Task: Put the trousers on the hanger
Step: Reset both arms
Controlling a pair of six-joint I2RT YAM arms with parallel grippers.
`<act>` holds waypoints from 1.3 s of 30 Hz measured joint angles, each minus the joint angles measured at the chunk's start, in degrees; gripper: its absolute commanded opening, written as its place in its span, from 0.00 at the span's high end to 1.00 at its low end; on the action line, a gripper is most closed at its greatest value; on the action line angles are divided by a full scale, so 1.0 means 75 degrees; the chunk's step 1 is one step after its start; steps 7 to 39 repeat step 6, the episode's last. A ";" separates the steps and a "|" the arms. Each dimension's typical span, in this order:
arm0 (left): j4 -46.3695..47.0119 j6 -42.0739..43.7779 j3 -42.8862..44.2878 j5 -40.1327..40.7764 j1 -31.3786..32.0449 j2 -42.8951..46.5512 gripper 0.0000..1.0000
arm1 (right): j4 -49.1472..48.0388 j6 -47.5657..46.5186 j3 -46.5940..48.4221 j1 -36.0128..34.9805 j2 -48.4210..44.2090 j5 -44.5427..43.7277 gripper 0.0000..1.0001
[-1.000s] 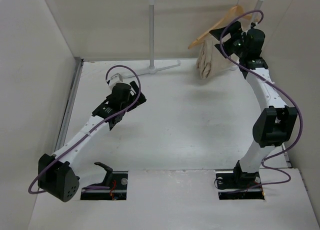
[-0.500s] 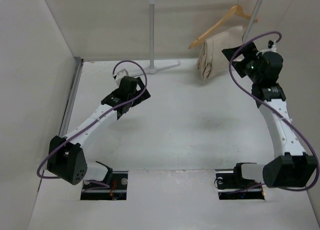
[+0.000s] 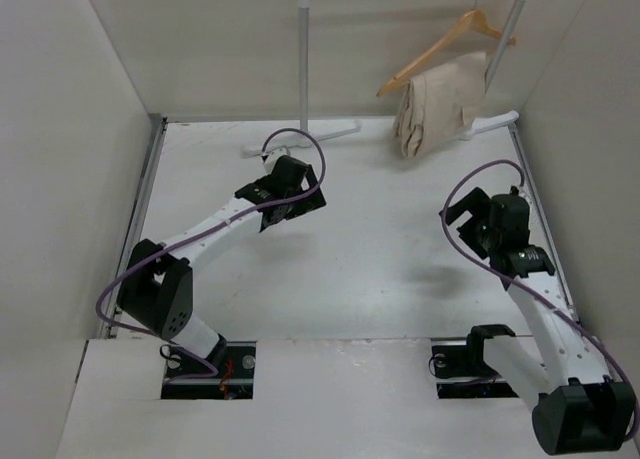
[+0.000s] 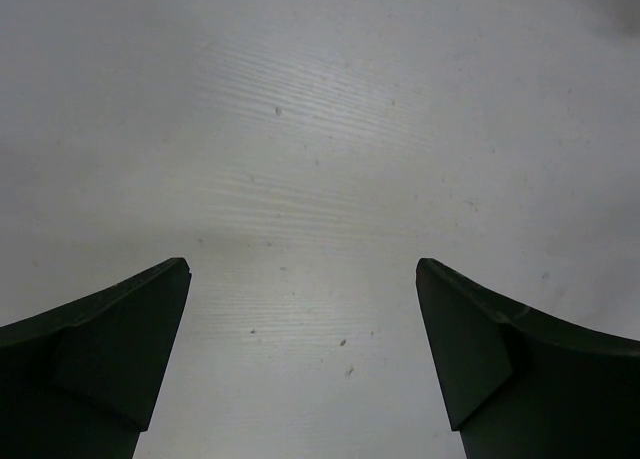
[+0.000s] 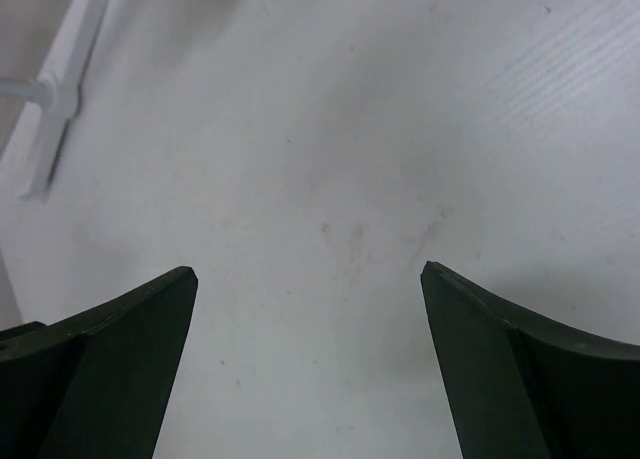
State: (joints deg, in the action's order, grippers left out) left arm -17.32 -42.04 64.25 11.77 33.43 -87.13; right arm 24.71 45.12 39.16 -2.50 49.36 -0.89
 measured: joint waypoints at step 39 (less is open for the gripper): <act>-0.0038 0.0003 0.0061 -0.0242 0.0490 -0.0455 0.00 | 0.0551 0.0181 -0.0358 -0.0414 -0.0487 -0.0341 0.00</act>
